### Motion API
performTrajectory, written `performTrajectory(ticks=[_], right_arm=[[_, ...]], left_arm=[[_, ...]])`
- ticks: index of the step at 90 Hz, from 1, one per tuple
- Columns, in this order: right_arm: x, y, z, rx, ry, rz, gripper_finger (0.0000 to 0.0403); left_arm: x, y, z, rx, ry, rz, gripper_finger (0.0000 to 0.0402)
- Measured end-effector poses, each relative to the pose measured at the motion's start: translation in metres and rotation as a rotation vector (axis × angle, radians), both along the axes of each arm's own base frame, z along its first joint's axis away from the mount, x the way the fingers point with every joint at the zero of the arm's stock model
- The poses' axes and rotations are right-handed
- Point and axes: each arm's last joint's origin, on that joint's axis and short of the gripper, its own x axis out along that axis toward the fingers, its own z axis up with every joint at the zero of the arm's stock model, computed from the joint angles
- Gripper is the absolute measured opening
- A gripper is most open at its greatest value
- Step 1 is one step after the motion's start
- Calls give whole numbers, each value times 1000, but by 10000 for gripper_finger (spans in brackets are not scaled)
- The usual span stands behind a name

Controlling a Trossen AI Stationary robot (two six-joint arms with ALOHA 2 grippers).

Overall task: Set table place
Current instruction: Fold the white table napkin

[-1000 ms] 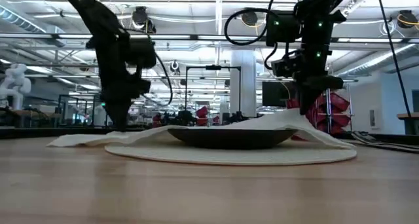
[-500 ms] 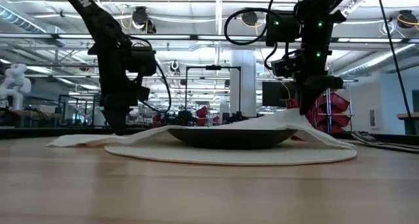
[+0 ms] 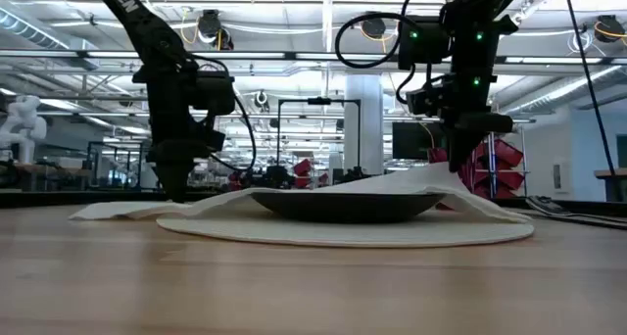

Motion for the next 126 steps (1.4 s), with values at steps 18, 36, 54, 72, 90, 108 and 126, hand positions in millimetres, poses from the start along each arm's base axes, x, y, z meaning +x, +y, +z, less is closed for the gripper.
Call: performTrajectory(ticks=[18,36,54,72,90,108,126], right_arm=[[0,3,2,-55,6,2,0],[8,9,19,-56,-27,-9,0],[16,21,51,-51,-38,10,0],[23,37,80,-46,-93,14,0],[34,70,119,-37,-233,97,0],[36,109,151,-3,-363,195,0],[32,145,171,40,-461,294,0]], left_arm=[[5,5,26,44,-40,4,0],[10,0,56,66,-58,-21,0],[4,-22,97,66,-62,-81,0],[-13,-53,139,77,-155,-93,0],[-36,-88,167,32,-280,-181,0],[-56,-120,186,-37,-424,-315,0],[-66,-145,200,-190,-587,-418,0]])
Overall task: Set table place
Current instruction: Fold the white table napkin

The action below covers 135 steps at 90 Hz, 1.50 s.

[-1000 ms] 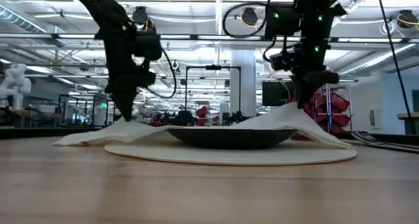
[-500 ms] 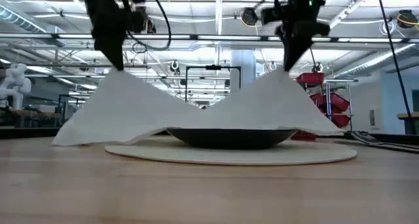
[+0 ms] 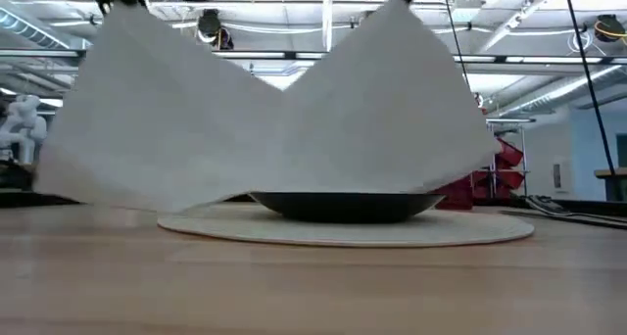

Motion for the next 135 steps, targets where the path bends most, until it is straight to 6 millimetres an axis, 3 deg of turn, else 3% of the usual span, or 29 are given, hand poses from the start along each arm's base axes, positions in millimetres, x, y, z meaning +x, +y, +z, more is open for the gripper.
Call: performTrajectory(ticks=[30,57,74,86,100,115,135], right_arm=[[-15,43,39,54,-149,158,0],[-38,79,41,201,-97,223,0],[-42,86,10,182,-24,90,0],[-34,82,-22,149,10,20,0],[-26,67,-58,120,66,-63,0],[-28,51,-77,84,152,-152,0],[-32,36,-90,43,236,-223,0]], left_arm=[[7,-38,24,-236,-234,-258,0],[9,-63,27,-233,-268,-300,0],[21,-79,8,-109,-208,-259,0],[37,-81,-32,57,-104,-163,0],[56,-75,-78,130,78,-78,0],[57,-70,-86,139,159,-40,0],[39,-54,-96,224,395,120,0]])
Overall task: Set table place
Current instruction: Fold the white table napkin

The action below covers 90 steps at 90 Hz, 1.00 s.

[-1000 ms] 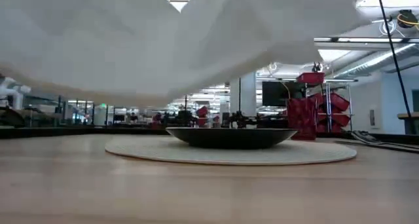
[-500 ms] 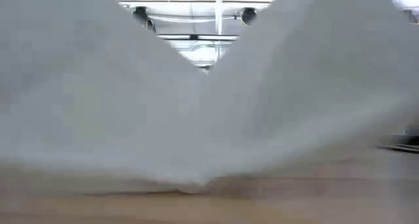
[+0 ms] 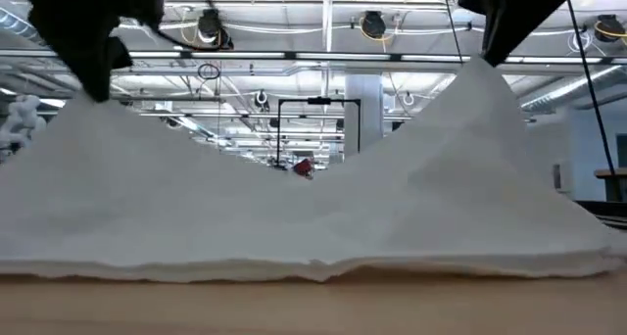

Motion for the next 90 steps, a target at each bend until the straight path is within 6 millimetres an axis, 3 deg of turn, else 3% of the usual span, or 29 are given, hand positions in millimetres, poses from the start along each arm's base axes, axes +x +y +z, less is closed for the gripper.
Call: performTrajectory(ticks=[28,59,90], right_arm=[[2,-12,-26,-10,21,-39,0],[6,-16,-27,-10,0,-28,0],[7,-16,-27,-9,-2,-11,0]], left_arm=[[3,0,1,4,-34,20,0],[8,-2,-6,24,7,-28,3],[2,1,-5,28,109,-27,106]])
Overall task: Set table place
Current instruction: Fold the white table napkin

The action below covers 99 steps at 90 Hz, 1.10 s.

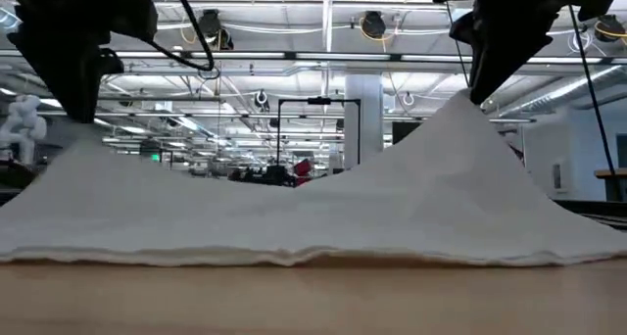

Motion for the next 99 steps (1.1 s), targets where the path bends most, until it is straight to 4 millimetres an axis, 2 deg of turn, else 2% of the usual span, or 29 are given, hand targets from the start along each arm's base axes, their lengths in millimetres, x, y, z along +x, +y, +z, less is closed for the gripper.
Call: performTrajectory(ticks=[11,22,40,55,66,76,99], right_arm=[[0,0,0,25,16,17,0],[0,-1,-1,40,22,21,0],[0,0,0,41,23,24,0],[0,0,0,48,23,25,0],[0,0,-1,67,25,18,0],[2,4,1,36,-35,-12,0],[7,6,2,27,-60,72,0]], left_arm=[[5,-1,18,-31,-75,-54,126],[22,-7,41,-48,-361,-183,129],[53,-13,68,135,-796,-358,129],[72,-11,77,206,-961,-406,129],[79,-2,73,194,-950,-348,129],[87,-4,63,240,-904,-335,129],[139,-11,38,341,-1062,-327,129]])
